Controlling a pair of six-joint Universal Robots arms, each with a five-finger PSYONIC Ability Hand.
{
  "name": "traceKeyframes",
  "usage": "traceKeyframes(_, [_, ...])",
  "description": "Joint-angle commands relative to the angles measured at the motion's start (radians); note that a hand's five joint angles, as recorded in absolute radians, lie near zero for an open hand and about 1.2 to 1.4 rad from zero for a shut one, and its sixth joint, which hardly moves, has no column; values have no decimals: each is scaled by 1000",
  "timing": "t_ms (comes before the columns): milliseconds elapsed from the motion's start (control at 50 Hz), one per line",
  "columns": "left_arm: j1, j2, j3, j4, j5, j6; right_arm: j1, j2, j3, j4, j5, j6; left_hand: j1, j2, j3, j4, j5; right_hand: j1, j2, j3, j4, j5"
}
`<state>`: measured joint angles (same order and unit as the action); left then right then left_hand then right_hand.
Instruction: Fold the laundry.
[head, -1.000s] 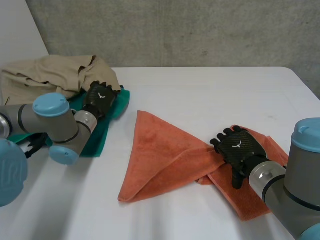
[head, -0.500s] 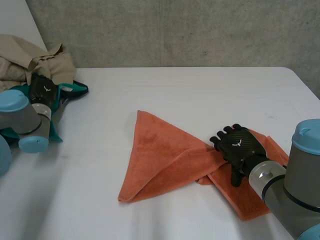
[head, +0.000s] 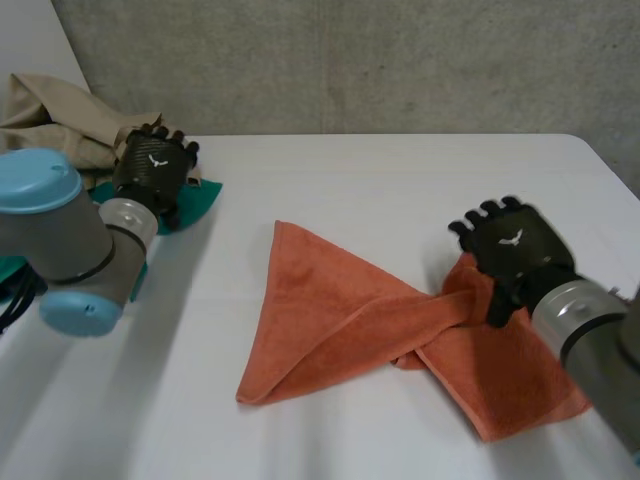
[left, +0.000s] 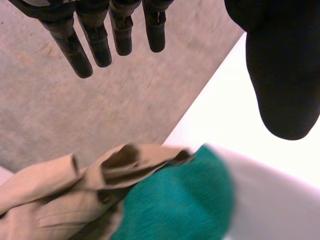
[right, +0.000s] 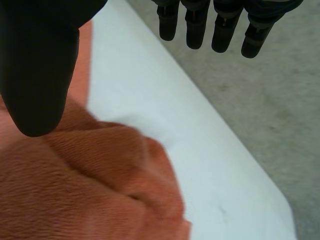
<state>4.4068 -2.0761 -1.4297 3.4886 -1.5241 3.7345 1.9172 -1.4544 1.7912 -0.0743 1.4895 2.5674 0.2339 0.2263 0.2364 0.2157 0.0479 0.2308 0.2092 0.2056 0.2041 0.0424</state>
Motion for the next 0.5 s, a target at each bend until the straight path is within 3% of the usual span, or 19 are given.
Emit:
traceKeyframes(20, [-125,140,-158,-126,19,-179,-64,-52,-59,161,-11,39,-3,5,-5,15,9,-56,-35,-31,-30,-42])
traceKeyframes(120, [-251,156,-244,-224,50,-310,-99,-50,-82,320,-21,33,3,11,1,21,15,-56,-35,-31,-30,-42])
traceKeyframes(260, [-368,104,-264,-284,7,-430,-164,-43,-47,277,-87,-34,82,90,80,100,94,-56,-35,-31,-30,-42])
traceKeyframes(420, [-395,56,-264,-283,-125,-453,-221,66,-67,269,-135,-188,161,169,159,179,173,-56,-35,-31,-30,-42])
traceKeyframes(500, [-400,42,-256,-280,-151,-453,-218,114,-84,263,-132,-210,208,216,206,227,220,-56,-35,-31,-30,-42])
